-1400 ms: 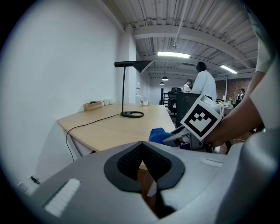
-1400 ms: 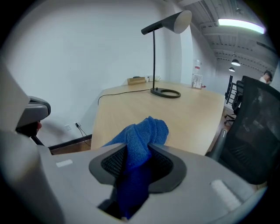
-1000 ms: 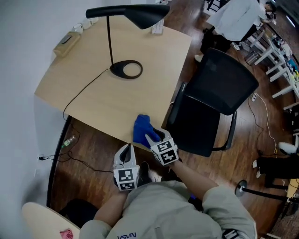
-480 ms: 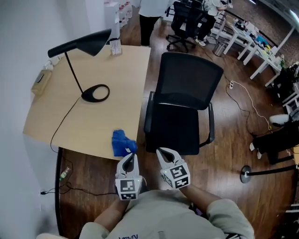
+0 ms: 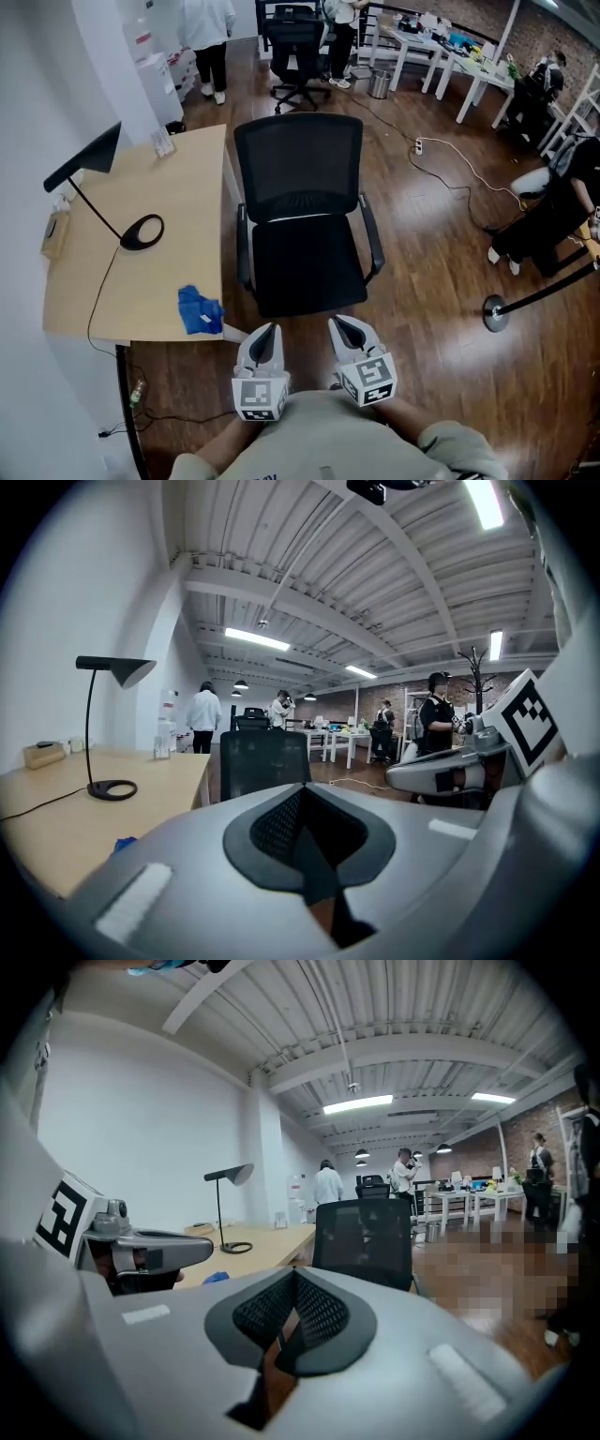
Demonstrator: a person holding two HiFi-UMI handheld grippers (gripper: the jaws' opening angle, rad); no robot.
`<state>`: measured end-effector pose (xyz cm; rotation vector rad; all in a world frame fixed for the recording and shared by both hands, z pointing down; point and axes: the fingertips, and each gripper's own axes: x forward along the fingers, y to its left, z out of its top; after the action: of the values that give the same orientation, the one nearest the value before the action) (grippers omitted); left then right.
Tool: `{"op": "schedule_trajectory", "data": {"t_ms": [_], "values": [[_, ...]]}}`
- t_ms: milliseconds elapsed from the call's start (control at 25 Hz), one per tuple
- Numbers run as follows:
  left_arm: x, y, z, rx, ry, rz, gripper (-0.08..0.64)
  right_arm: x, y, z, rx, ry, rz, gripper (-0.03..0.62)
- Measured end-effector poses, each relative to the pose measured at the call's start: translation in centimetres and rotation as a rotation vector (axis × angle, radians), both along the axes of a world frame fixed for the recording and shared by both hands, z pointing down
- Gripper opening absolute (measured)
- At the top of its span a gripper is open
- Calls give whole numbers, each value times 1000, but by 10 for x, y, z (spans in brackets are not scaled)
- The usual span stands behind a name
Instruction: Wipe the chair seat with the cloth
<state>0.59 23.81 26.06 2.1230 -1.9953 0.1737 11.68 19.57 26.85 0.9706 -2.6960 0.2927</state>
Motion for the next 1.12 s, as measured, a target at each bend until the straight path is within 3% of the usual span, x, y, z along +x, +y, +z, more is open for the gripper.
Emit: {"op": "schedule_trajectory", "data": {"t_ms": [240,520,840,1120], "values": [[67,15,-6,-4,-4,-33,5,70,13,-9,-8,-51,5,0],[108,53,-4,-13,-22,-106,5,105,40,-13,1,-118,-38,0],[113,79,-16,-23,-44,-119,5,113,57,-24,23,-125,-45,0],[104,100,-22,-3,-31,-71,5,107,84,-28,26,-85,-3,0]]}}
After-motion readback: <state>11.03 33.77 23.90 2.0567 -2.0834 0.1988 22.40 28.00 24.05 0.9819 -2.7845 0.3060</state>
